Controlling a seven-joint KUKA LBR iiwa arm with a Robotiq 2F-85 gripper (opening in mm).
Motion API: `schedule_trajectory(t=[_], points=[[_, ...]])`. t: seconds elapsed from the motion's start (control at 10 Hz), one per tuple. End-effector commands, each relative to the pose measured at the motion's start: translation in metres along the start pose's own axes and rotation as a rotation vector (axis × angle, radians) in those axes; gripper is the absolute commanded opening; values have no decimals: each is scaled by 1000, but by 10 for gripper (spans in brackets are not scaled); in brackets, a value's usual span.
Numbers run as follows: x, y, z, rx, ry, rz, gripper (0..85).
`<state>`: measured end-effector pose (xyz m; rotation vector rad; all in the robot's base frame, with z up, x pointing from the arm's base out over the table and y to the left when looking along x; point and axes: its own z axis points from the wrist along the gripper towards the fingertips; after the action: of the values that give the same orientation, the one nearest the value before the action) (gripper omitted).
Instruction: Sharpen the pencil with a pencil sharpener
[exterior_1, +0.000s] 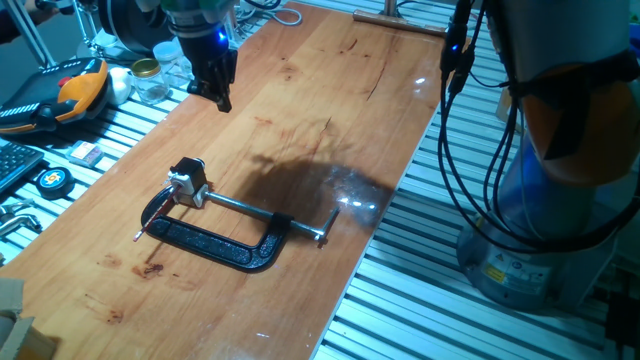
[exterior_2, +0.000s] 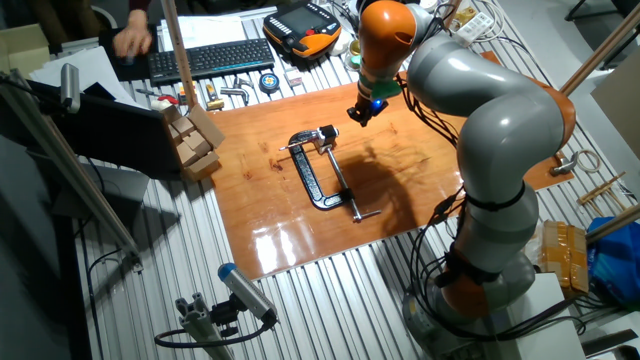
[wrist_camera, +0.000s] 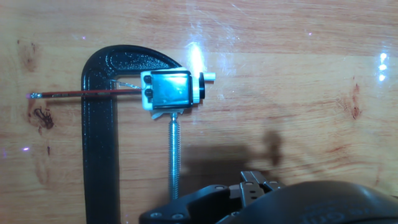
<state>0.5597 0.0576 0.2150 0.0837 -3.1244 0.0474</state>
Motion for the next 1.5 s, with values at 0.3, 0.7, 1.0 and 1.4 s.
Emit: schedule_trajectory(t=[0.3,0.7,1.0,1.4], points=[[-1,0,1,-5,4,3,0],[-2,0,3,-5,1,6,0],[-3,0,2,-3,0,6,0],[-4,-2,1,-1,-2,1,0]])
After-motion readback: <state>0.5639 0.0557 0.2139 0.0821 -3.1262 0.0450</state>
